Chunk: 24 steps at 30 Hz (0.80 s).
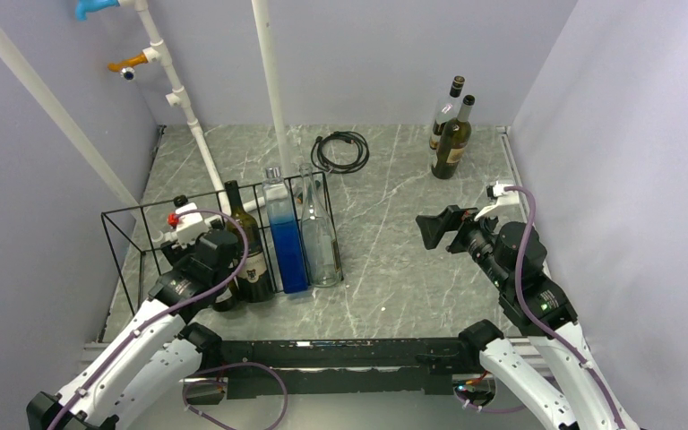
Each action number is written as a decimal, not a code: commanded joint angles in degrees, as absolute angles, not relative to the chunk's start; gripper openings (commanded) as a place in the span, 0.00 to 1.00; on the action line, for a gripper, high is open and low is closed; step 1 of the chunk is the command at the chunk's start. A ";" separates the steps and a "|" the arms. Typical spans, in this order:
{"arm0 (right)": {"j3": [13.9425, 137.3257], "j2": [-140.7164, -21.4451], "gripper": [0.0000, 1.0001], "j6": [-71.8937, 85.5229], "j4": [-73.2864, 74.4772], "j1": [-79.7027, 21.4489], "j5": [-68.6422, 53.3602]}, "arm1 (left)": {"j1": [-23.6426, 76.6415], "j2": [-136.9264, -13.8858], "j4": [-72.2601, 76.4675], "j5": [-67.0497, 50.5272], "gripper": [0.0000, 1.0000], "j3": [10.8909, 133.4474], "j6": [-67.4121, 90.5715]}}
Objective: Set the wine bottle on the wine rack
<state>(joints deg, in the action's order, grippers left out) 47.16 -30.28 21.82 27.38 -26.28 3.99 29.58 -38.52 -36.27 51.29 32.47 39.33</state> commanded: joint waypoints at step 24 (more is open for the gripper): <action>47.85 -30.43 1.00 22.57 27.46 -26.28 2.15 | 29.62 -26.85 -47.02 49.56 1.00 39.52 42.60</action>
<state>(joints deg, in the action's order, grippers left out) 47.16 -30.33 21.65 28.36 -26.28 3.51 29.61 -30.35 -44.88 47.53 35.64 42.78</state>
